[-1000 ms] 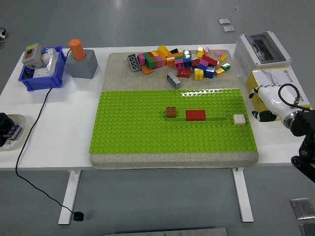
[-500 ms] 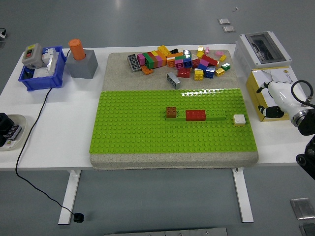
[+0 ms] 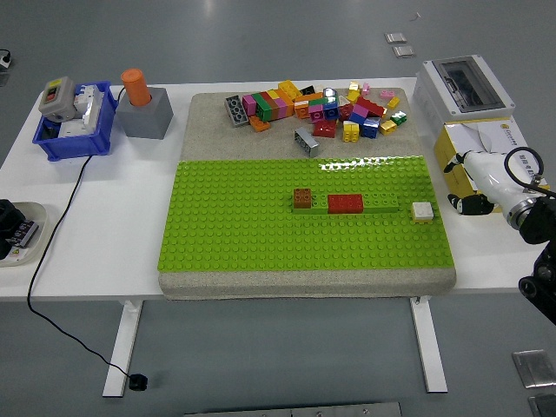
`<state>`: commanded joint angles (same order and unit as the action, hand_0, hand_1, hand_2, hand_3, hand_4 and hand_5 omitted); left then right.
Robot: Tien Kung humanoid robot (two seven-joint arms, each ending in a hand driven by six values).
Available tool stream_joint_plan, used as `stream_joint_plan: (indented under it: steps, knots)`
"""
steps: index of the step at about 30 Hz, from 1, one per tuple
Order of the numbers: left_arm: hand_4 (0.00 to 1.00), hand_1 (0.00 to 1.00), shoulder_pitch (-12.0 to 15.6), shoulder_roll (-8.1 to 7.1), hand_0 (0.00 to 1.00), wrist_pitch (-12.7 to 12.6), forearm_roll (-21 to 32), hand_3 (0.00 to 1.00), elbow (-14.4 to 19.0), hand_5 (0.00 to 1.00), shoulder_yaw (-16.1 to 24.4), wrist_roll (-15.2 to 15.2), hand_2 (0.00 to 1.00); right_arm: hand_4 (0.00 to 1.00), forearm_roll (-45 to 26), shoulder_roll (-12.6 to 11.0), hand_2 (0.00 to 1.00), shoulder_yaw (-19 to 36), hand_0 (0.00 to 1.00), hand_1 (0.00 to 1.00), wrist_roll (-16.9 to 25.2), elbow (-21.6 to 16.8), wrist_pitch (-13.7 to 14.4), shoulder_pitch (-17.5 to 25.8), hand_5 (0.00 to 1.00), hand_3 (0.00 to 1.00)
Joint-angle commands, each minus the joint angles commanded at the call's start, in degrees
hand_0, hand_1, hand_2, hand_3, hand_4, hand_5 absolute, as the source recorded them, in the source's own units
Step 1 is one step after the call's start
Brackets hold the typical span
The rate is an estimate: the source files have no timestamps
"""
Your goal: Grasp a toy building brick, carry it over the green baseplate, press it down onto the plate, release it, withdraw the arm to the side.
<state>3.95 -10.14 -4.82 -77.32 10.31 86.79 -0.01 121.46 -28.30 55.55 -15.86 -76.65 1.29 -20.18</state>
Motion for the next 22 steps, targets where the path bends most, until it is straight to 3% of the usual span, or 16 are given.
stream_joint_plan:
  steps: [22]
  knots:
    - [0.645,0.611,0.22,0.86,0.654,-0.27,-0.16,0.628,0.00,0.182,1.57,0.48,0.589,0.697,-1.83,0.13,0.781,-0.72,0.752,0.745,-1.37,-0.79,-2.84,-1.54,0.098,0.663]
